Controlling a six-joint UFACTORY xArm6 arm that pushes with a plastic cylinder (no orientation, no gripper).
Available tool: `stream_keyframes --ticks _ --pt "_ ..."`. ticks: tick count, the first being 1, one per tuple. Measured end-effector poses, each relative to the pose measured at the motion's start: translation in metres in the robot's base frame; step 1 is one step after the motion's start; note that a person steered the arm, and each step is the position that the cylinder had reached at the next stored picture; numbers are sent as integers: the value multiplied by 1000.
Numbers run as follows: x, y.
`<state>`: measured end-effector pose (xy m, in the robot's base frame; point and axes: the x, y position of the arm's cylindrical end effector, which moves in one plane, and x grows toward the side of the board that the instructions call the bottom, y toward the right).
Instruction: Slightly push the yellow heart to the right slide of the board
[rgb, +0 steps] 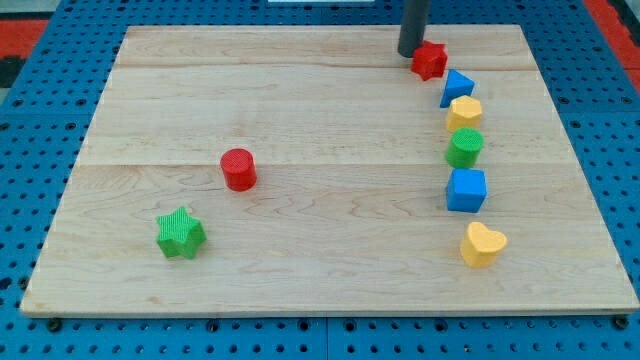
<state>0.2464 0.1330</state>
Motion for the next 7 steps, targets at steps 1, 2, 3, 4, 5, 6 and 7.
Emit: stream_keyframes --ticks 1,2,3,4,5,6,7 --pt "-2 22" --pt "-14 25" --pt "-28 -85" --pt "56 -146" --pt "147 -91" --pt "222 -76" --pt "249 -45"
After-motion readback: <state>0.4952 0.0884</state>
